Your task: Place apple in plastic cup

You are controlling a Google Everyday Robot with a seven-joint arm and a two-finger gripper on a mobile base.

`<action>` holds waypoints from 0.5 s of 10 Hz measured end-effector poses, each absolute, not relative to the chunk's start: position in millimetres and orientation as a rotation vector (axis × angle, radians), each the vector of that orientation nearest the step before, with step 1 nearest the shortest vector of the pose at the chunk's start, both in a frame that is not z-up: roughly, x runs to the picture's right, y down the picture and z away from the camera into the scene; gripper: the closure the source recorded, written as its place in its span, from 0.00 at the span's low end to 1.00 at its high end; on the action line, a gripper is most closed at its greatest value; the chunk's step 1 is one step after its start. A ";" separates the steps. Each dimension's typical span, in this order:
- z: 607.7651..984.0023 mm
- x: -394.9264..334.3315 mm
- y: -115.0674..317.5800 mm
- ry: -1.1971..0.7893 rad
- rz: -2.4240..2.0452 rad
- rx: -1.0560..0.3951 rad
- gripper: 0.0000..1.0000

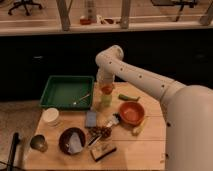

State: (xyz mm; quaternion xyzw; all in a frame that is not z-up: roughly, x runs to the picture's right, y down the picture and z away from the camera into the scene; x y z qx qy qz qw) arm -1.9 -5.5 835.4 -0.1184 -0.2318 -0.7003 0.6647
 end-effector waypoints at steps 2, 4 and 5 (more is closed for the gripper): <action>836.9 -1.3 -4.8 -0.530 -1.578 -0.272 1.00; 837.6 -1.4 -4.7 -0.538 -1.575 -0.275 0.88; 837.8 -1.7 -5.4 -0.541 -1.575 -0.274 0.80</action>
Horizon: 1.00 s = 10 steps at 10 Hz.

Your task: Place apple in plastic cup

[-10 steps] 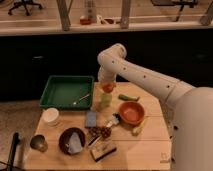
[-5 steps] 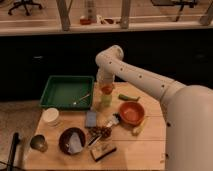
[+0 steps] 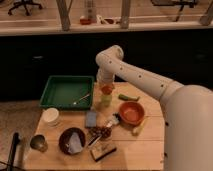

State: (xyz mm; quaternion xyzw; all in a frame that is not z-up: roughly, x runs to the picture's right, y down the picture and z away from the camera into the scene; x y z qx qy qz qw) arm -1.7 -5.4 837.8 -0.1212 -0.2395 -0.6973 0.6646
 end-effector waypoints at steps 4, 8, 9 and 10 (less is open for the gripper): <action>838.5 -2.3 -5.1 -0.550 -1.577 -0.277 0.40; 838.9 -1.3 -4.9 -0.550 -1.577 -0.279 0.20; 839.2 -0.6 -4.4 -0.551 -1.576 -0.279 0.20; 839.2 -0.4 -4.3 -0.557 -1.575 -0.273 0.20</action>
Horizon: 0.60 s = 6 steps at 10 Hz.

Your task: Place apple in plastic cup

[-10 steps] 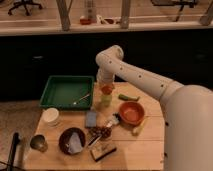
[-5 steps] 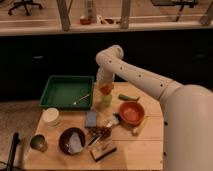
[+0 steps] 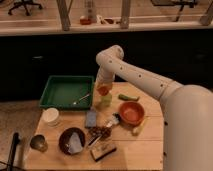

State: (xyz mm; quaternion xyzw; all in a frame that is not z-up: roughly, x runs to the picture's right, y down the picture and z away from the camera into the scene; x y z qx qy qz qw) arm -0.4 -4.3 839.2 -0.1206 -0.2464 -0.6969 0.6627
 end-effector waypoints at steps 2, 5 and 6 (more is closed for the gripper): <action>839.2 1.4 -4.4 -0.556 -1.574 -0.271 0.20; 839.0 -0.3 -4.8 -0.554 -1.579 -0.271 0.20; 839.0 1.2 -5.0 -0.551 -1.577 -0.273 0.20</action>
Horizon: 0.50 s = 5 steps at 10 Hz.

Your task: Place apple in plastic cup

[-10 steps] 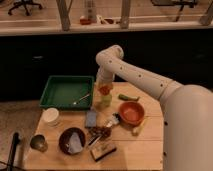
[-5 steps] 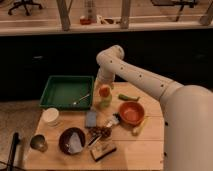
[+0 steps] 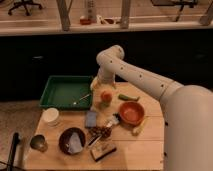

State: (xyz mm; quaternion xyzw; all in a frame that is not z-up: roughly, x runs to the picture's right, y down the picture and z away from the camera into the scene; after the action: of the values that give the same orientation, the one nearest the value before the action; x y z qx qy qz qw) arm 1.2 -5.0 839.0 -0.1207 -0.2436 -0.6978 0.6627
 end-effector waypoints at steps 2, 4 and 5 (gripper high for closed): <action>839.2 1.8 -4.9 -0.544 -1.575 -0.277 0.20; 839.3 1.6 -5.3 -0.541 -1.572 -0.275 0.20; 839.3 2.2 -5.6 -0.540 -1.570 -0.275 0.20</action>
State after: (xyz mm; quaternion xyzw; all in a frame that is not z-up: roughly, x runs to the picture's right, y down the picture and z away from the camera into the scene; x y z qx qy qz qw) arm 2.2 -5.6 839.3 -0.1218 -0.2392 -0.6957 0.6663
